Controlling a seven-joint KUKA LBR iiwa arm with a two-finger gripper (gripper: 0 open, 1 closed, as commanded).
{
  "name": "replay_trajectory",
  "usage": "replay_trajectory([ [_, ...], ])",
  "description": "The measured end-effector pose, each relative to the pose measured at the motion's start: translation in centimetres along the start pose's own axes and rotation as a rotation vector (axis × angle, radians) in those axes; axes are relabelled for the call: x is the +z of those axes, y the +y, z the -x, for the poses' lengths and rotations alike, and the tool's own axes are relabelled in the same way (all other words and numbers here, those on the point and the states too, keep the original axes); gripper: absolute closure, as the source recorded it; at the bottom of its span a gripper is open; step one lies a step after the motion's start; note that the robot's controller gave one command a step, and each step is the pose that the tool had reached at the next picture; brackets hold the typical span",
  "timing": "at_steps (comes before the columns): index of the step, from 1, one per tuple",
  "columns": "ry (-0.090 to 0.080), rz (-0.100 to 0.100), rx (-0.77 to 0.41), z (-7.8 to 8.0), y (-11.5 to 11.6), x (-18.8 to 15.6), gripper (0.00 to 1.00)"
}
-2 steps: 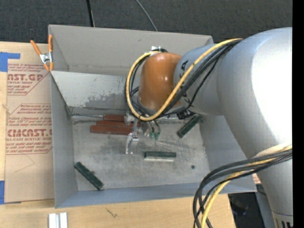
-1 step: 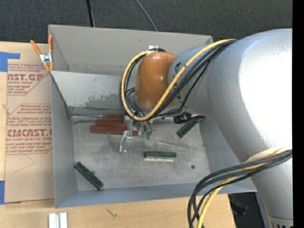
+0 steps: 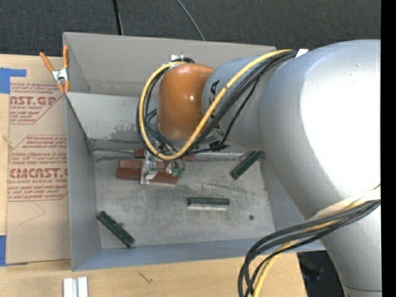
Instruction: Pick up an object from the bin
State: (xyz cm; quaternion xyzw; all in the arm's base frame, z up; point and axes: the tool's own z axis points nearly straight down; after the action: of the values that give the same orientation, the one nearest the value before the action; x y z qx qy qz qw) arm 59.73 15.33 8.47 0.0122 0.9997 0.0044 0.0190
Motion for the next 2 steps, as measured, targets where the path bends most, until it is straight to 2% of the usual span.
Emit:
replay_trajectory([
  [2, 0.006, -0.002, 0.000, -0.12, 0.08, -0.26, 1.00],
])
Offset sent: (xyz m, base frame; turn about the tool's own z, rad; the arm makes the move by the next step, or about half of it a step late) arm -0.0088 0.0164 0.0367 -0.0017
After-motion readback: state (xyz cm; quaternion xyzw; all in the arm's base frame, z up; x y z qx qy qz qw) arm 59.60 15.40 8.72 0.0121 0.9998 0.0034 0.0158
